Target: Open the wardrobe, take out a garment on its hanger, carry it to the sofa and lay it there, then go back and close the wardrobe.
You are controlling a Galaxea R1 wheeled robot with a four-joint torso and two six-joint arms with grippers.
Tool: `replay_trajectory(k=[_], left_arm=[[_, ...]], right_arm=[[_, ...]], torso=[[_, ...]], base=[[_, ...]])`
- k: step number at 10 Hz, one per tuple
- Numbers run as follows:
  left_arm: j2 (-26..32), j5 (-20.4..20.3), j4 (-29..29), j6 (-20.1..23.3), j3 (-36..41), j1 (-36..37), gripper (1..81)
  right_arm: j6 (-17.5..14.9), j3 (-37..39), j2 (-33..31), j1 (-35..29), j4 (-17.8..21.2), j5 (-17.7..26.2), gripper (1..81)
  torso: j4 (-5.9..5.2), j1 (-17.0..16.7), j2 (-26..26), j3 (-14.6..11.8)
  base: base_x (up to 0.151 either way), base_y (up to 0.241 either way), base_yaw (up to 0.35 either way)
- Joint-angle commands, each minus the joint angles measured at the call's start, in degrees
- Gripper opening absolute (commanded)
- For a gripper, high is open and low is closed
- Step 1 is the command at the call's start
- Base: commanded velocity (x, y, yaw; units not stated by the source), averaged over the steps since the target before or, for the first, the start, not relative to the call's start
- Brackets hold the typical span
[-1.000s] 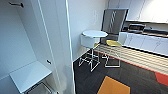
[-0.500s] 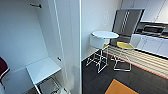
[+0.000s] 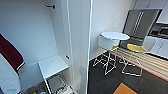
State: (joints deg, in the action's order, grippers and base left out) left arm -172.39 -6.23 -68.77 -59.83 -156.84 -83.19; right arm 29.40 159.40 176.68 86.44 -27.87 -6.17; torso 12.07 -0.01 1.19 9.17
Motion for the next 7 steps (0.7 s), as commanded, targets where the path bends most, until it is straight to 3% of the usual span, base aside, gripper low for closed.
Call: replay_trajectory(k=[1, 7], left_arm=[[-0.07, 2.01, -0.4, 0.51, 0.05, 2.11, 81.1], [-0.68, 2.89, -0.4, 0.51, 0.05, 2.11, 81.1]], right_arm=[[-0.14, 0.02, 0.1, -1.75, -0.26, 2.65, 81.1], [-0.14, 0.02, 0.1, -1.66, -0.17, 2.56, 81.1]], torso=[[0.0, 0.01, 0.0, 0.0], [0.0, 0.01, 0.0, 0.0]], base=[[0.0, 0.0, 0.259], [0.0, 0.0, 0.243]])
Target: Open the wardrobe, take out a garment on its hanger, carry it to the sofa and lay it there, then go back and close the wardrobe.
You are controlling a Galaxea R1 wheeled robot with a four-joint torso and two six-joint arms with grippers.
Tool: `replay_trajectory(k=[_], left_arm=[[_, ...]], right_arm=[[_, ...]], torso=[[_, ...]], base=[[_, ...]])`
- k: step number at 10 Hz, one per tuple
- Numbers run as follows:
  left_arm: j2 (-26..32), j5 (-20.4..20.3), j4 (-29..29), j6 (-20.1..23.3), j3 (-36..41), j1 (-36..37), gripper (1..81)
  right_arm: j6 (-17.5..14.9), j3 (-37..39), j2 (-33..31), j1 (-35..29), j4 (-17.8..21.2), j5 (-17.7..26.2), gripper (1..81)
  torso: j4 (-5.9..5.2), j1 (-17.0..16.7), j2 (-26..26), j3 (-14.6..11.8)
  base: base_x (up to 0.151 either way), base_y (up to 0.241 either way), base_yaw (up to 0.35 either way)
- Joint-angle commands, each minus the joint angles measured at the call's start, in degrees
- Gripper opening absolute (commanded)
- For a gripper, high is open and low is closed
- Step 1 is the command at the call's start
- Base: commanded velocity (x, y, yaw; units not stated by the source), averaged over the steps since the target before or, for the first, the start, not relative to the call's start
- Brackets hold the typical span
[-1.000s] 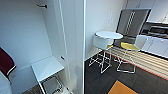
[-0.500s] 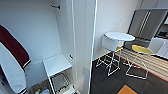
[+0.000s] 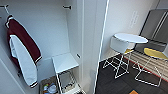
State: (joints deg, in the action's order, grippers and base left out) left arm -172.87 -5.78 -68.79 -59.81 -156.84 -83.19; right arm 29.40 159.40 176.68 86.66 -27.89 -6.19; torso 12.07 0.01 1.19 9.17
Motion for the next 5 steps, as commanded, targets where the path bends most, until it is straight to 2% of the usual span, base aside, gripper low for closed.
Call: replay_trajectory(k=[1, 5], left_arm=[[-0.28, 2.44, -0.38, 0.48, 0.05, 2.11, 81.1], [-0.19, 2.35, -0.47, 0.48, 0.05, 2.11, 81.1]], right_arm=[[-0.14, -0.07, 0.1, -1.88, -0.23, 2.59, 81.1], [-0.14, 0.02, 0.19, -1.88, -0.23, 2.59, 81.1]], torso=[[0.0, 0.0, 0.0, 0.0], [0.0, 0.0, 0.0, 0.0]], base=[[0.0, 0.0, 0.237], [0.0, 0.0, 0.253]])
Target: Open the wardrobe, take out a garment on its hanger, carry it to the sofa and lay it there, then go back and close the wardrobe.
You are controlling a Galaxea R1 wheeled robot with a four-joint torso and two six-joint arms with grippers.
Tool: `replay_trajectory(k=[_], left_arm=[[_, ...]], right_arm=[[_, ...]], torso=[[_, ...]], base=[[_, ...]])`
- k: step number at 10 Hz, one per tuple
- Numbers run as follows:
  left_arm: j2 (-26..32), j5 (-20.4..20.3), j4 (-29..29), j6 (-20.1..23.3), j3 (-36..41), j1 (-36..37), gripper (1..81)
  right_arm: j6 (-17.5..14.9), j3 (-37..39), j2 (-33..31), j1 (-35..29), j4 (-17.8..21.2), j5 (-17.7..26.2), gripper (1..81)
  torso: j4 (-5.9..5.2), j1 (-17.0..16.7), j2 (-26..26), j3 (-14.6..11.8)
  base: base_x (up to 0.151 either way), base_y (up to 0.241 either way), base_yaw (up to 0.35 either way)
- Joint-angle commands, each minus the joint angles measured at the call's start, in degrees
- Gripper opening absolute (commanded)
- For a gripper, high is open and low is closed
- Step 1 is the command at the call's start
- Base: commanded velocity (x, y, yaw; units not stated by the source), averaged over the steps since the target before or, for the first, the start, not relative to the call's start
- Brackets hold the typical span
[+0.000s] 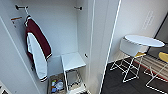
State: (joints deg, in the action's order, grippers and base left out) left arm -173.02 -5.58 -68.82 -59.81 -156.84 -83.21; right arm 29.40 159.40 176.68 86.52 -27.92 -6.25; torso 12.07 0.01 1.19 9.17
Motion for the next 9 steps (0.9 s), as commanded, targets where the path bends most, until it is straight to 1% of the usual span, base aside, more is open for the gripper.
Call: replay_trajectory(k=[1, 5, 9], left_arm=[[-0.14, 2.16, -0.44, 0.48, 0.05, 2.13, 81.1], [-0.22, 2.16, -0.44, 0.48, 0.05, 2.13, 81.1], [-0.22, 2.16, -0.35, 0.48, 0.05, 2.13, 81.1]], right_arm=[[-0.14, 0.02, 0.19, -1.74, -0.21, 2.65, 81.1], [-0.14, 0.02, 0.19, -1.74, -0.21, 2.65, 81.1], [-0.14, 0.02, 0.19, -1.65, -0.21, 2.65, 81.1]], torso=[[0.0, 0.0, 0.0, 0.0], [0.0, -0.01, 0.0, 0.0], [0.0, -0.01, 0.0, 0.0]], base=[[0.0, 0.0, 0.255], [0.0, 0.0, 0.24], [0.0, 0.0, 0.152]])
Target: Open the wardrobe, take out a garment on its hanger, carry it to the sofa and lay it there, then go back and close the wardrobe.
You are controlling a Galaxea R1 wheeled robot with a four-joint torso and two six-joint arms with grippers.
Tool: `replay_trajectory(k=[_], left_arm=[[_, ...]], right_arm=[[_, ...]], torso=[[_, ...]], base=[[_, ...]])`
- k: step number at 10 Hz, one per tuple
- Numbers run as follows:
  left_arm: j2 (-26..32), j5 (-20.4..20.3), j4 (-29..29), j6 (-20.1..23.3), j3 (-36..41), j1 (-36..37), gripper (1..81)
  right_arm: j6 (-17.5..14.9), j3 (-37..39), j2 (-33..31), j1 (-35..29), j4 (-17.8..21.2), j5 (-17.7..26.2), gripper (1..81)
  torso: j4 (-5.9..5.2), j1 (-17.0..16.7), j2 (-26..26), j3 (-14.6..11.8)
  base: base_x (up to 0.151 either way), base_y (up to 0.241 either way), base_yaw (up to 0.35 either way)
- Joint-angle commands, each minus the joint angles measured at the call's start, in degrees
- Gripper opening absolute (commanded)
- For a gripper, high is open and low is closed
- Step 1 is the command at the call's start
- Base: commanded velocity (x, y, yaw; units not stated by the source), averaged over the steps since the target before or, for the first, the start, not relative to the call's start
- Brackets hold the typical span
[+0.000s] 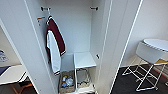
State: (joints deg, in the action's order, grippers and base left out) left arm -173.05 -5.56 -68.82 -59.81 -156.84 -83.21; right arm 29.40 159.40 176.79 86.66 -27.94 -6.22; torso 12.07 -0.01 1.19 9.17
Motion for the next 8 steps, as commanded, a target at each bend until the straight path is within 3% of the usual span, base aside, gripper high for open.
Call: replay_trajectory(k=[1, 8], left_arm=[[-0.2, 2.13, -0.18, 0.48, 0.05, 2.13, 81.1], [-0.11, 3.71, 0.88, -0.66, -0.04, 2.13, 81.1]], right_arm=[[-0.14, 0.02, 0.08, -1.8, -0.18, 2.61, 81.1], [-0.14, -0.07, -0.09, -1.8, -0.18, 2.61, 81.1]], torso=[[0.0, 0.01, 0.0, 0.0], [0.0, 0.01, 0.0, 0.0]], base=[[0.0, 0.0, 0.0], [0.0, 0.0, 0.0]])
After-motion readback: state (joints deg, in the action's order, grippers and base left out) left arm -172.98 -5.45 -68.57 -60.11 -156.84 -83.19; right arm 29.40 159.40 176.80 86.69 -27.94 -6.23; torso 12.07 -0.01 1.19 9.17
